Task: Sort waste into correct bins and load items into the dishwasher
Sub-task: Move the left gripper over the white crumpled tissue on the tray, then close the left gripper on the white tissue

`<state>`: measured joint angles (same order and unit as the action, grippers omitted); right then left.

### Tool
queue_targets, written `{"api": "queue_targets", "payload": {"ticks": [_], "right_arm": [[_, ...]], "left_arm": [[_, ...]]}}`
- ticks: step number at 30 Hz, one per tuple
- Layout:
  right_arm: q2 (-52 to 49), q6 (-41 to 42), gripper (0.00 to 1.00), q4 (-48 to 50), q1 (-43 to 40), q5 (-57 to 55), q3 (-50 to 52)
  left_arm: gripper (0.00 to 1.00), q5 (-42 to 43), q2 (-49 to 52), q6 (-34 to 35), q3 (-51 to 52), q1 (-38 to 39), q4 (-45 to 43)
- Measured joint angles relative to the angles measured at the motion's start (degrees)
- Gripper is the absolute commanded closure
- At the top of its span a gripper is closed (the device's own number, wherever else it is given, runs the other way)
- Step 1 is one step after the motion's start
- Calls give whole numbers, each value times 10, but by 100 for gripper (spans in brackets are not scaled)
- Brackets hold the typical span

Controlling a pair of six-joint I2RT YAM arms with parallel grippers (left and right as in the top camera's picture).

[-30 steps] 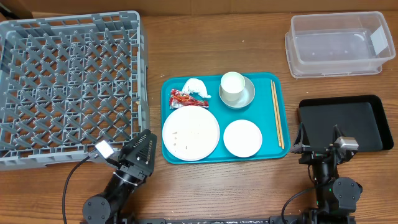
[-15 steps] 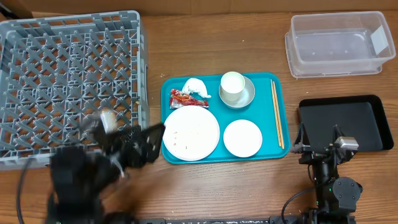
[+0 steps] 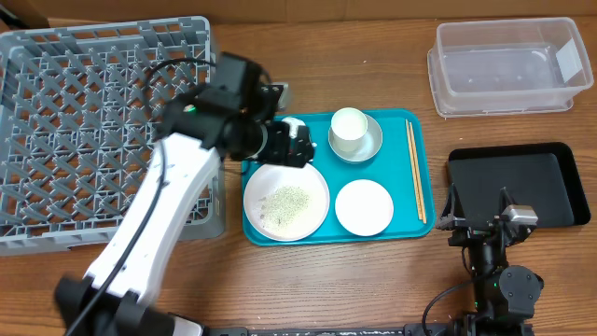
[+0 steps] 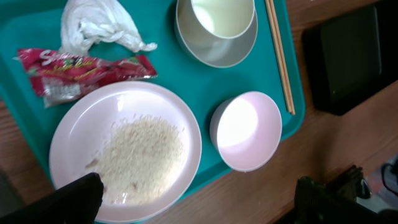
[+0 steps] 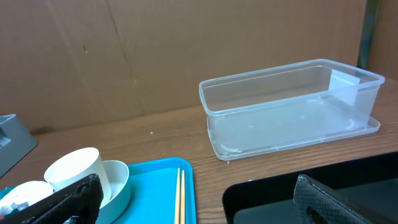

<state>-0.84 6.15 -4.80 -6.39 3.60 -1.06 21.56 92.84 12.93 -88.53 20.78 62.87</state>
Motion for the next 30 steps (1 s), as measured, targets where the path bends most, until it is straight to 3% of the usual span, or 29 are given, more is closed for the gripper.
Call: {"api": "queue_targets", "payload": {"ticks": [6, 14, 18, 24, 30], "right_arm": [[0, 0, 0, 0, 0, 0, 0], [0, 0, 0, 0, 0, 0, 0], [0, 0, 0, 0, 0, 0, 0], [0, 0, 0, 0, 0, 0, 0], [0, 0, 0, 0, 0, 0, 0]], "left_arm": [[0, -24, 80, 49, -3, 13, -16], [0, -253, 91, 157, -37, 35, 24], [0, -315, 91, 173, -45, 45, 10], [0, -338, 91, 185, -45, 45, -30], [0, -290, 91, 185, -45, 45, -58]]}}
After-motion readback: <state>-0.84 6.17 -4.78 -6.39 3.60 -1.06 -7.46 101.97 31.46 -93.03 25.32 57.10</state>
